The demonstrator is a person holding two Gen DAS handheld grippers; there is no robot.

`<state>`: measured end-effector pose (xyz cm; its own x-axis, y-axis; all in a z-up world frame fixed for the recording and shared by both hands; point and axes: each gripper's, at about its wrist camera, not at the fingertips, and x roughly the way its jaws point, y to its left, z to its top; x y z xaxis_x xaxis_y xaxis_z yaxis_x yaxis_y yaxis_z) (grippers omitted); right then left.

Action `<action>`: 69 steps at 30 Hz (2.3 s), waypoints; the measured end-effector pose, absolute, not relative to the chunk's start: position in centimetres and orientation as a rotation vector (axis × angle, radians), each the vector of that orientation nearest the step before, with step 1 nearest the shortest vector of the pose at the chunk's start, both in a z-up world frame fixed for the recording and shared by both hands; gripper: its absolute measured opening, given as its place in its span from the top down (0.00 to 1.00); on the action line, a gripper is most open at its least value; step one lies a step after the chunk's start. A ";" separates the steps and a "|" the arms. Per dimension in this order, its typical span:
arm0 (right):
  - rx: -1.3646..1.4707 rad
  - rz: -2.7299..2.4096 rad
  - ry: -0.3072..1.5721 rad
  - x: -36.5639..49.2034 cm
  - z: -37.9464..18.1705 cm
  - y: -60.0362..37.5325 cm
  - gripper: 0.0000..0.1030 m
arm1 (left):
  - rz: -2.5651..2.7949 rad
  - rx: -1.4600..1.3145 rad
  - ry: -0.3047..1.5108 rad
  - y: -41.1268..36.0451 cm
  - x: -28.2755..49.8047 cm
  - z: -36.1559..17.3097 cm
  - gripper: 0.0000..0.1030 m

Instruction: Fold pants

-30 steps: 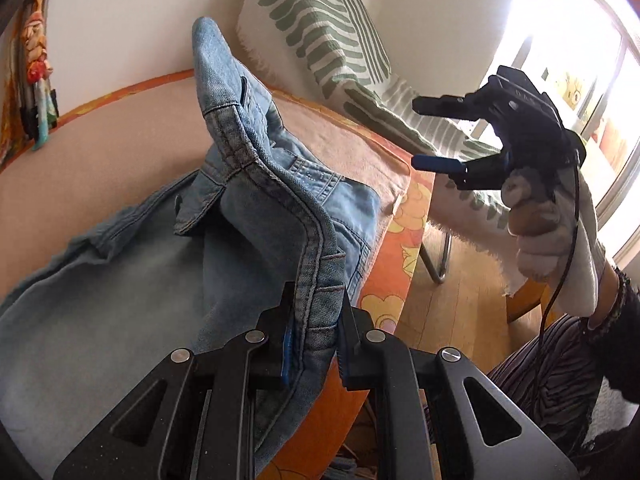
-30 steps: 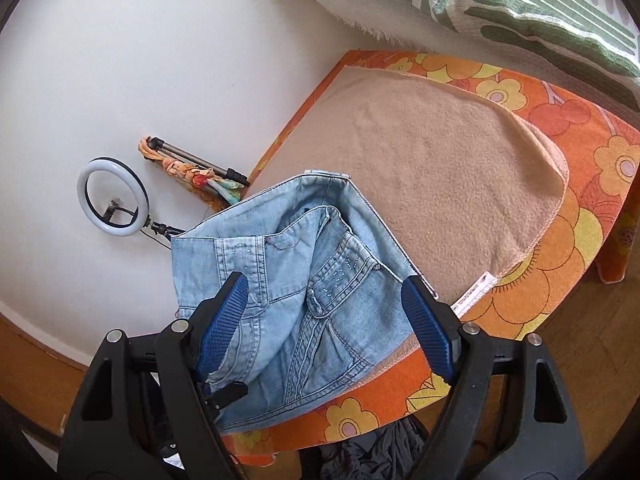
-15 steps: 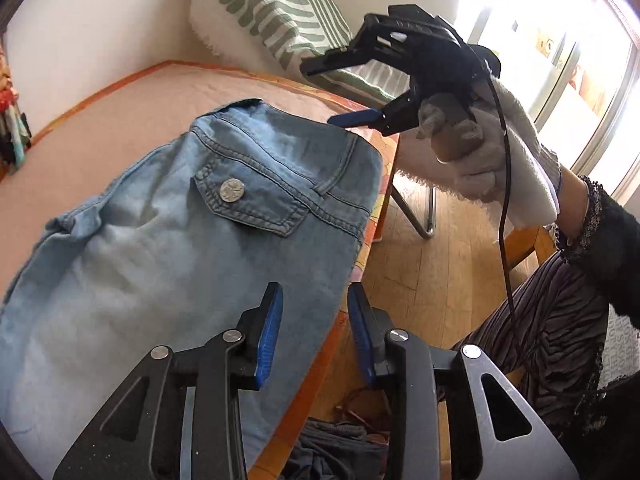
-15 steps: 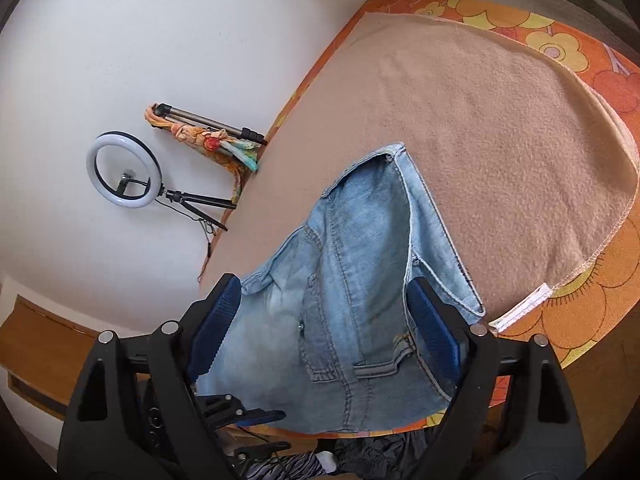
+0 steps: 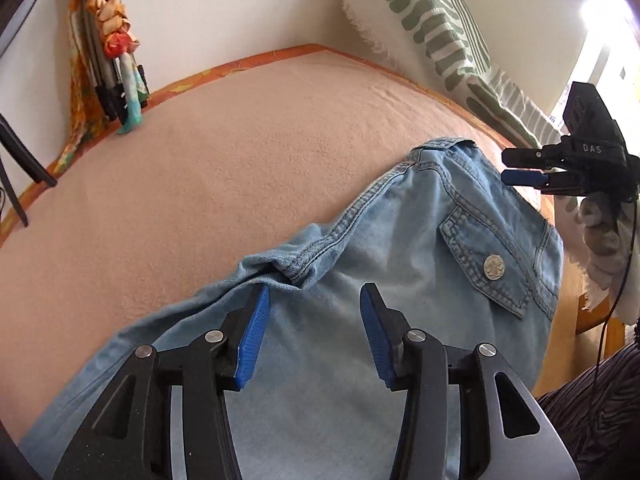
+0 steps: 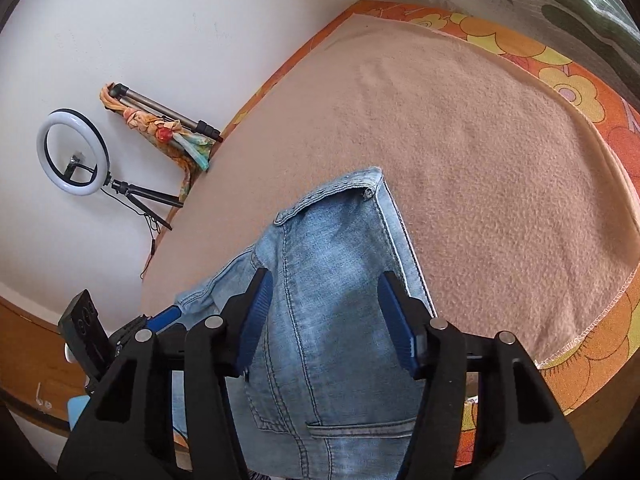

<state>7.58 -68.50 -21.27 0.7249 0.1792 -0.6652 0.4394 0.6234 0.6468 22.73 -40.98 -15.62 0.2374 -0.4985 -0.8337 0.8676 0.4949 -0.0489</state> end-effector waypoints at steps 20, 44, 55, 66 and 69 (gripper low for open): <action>0.694 -0.273 0.698 9.9 -17.9 -68.2 0.99 | -0.921 0.475 0.811 -43.0 27.3 -17.3 0.84; 0.609 -0.250 0.835 11.9 -20.0 -67.1 0.93 | -1.003 0.440 0.841 -41.9 28.0 -17.3 0.82; 0.527 -0.403 0.833 12.3 -18.0 -67.8 0.93 | -0.873 0.268 0.807 -35.1 31.5 -11.2 0.60; 0.427 -0.443 0.754 10.9 -12.7 -64.4 0.61 | -0.717 0.138 0.793 -18.8 29.6 -7.3 0.40; 0.382 -0.321 0.712 11.6 -11.5 -61.4 0.61 | -0.654 0.132 0.794 -14.4 28.8 -7.8 0.39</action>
